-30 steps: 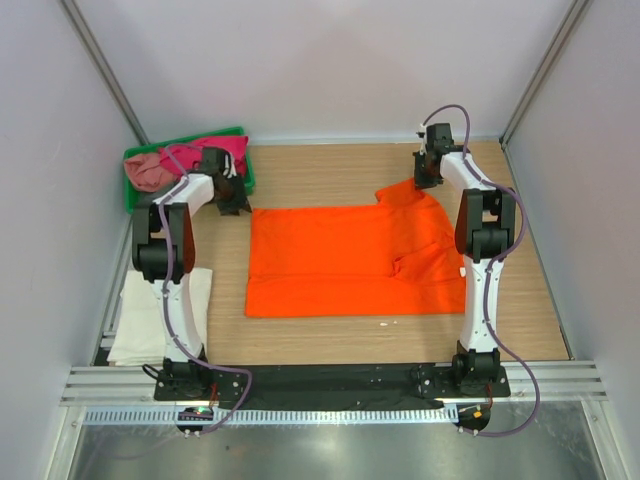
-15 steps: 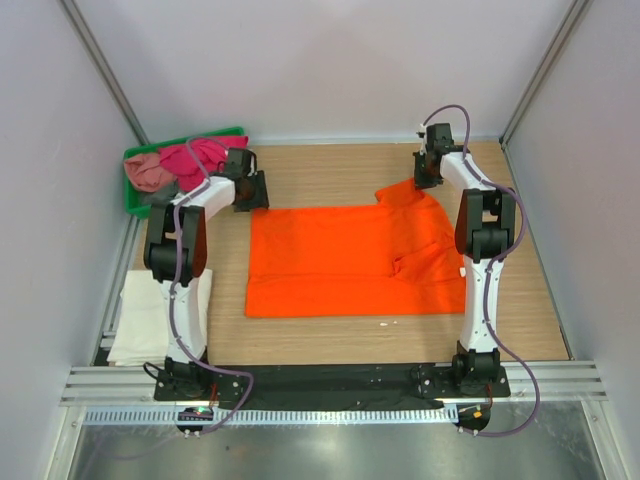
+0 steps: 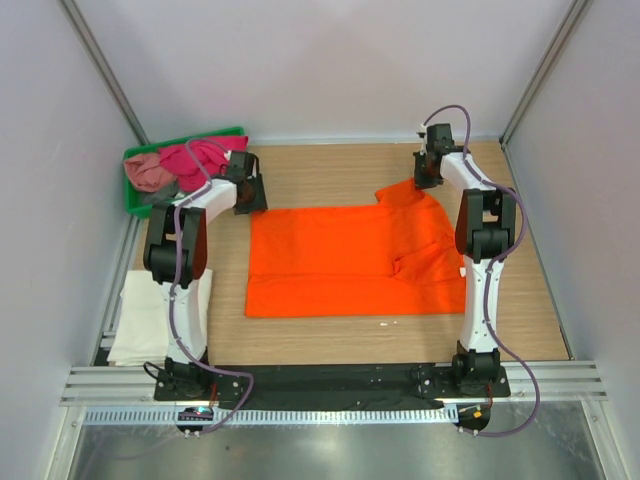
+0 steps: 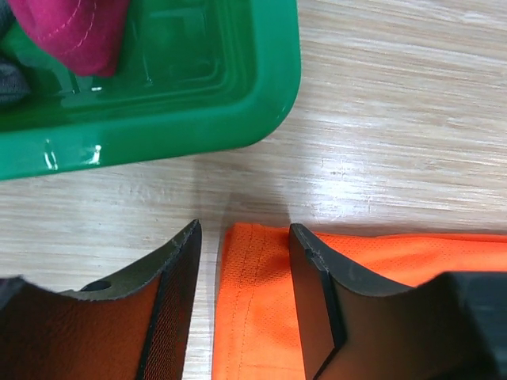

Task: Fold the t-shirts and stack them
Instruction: Fold the tshirt

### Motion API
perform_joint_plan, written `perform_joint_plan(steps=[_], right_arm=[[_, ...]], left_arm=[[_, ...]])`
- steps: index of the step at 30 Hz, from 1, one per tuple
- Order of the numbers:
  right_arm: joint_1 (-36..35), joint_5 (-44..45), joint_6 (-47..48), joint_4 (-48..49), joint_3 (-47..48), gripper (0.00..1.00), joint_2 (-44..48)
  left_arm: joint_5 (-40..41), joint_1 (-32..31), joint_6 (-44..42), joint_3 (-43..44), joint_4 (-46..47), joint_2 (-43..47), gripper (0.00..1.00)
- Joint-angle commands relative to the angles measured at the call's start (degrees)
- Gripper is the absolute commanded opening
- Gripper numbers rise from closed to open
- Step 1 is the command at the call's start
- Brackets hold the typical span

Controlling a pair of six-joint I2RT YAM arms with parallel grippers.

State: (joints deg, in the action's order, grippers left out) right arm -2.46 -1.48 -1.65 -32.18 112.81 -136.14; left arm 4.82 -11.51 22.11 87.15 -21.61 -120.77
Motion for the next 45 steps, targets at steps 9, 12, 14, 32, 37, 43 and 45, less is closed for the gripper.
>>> perform_joint_plan(steps=[9, 12, 14, 32, 37, 43, 45], right_arm=[[0.0, -0.72, -1.16, -1.65, -1.28, 0.01, 1.05], [0.09, -0.37, -1.77, -1.65, -1.19, 0.01, 1.14], [0.17, 0.76, -2.57, -1.65, -1.19, 0.01, 1.57], [1.49, 3.76, -12.5, -0.16, -15.42, 0.01, 21.69], [1.75, 2.36, -13.2, -2.09, -19.38, 0.01, 26.52], [1.67, 2.18, -15.49, -5.95, -24.65, 0.01, 31.63], [1.67, 2.27, -16.1, -7.44, -26.59, 0.01, 33.74]], left_arm=[[-2.62, -0.01, 2.15, -0.94, 2.97, 1.42, 0.26], [-3.41, -0.09, 1.1, 1.43, 2.89, 0.19, 0.0], [-3.76, -0.01, 0.57, 2.4, 3.06, 0.44, 0.0], [-8.69, 0.08, 1.8, -9.37, 10.18, 12.4, 0.0], [-8.77, -0.01, 1.71, -10.16, 9.04, 13.54, 0.0], [-5.17, 0.17, 2.24, -9.81, 2.45, 15.83, 0.0], [-5.17, 0.17, 1.97, -9.81, 0.09, 16.61, 0.0]])
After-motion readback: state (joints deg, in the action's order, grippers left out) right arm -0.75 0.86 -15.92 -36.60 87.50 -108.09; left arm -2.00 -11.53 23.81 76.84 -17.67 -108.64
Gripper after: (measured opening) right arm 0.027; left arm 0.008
